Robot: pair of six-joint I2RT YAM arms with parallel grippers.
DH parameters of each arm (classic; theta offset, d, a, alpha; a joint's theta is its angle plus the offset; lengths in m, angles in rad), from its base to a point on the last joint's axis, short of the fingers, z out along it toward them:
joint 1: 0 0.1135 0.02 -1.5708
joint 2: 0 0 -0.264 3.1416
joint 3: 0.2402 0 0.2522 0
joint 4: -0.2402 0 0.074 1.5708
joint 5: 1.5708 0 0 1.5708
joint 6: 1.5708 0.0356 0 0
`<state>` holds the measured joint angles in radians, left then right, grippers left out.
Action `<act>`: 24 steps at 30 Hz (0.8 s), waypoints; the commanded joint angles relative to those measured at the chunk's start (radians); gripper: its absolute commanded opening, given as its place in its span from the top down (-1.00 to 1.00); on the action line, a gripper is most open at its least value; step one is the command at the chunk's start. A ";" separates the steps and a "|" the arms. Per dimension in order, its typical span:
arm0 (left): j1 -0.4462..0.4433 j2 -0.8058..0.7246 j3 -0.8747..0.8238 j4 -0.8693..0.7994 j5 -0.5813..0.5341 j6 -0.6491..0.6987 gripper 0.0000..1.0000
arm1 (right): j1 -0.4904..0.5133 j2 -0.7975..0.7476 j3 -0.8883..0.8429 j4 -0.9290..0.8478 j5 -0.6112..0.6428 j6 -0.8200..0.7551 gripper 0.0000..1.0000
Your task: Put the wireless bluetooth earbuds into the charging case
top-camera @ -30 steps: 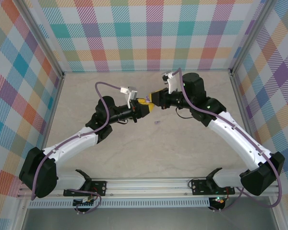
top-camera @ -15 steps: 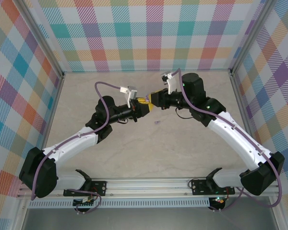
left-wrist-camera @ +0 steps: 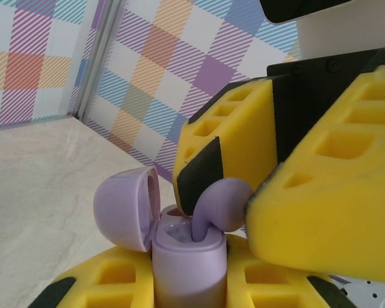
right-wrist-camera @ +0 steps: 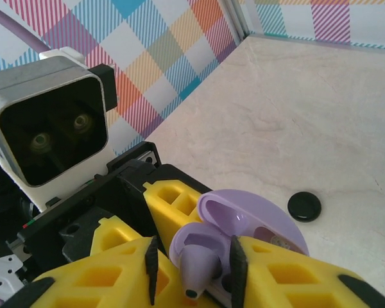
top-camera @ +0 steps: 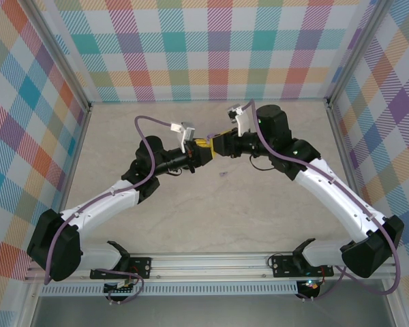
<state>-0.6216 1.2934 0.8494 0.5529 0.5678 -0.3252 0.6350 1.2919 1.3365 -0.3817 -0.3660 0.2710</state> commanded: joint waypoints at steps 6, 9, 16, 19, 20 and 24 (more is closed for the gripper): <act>-0.018 0.008 0.050 0.044 0.026 0.026 0.60 | 0.007 0.002 0.071 -0.039 -0.034 -0.011 0.05; -0.018 0.006 0.052 0.032 0.025 0.034 0.60 | 0.006 -0.010 0.079 -0.045 -0.007 -0.009 0.02; -0.020 -0.002 0.048 0.027 0.024 0.041 0.61 | 0.006 -0.044 0.079 -0.064 0.071 -0.009 -0.06; -0.020 -0.008 0.045 0.024 0.018 0.045 0.61 | 0.007 -0.065 0.068 -0.073 0.131 -0.010 -0.06; -0.019 -0.009 0.044 0.024 0.019 0.046 0.60 | 0.006 -0.073 0.063 -0.075 0.138 -0.010 -0.06; -0.019 -0.014 0.043 0.015 0.014 0.049 0.61 | 0.006 -0.092 0.060 -0.083 0.139 0.004 -0.06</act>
<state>-0.6281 1.3033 0.8684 0.5518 0.5785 -0.2977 0.6357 1.2282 1.3857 -0.4511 -0.2527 0.2718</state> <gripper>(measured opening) 0.212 0.533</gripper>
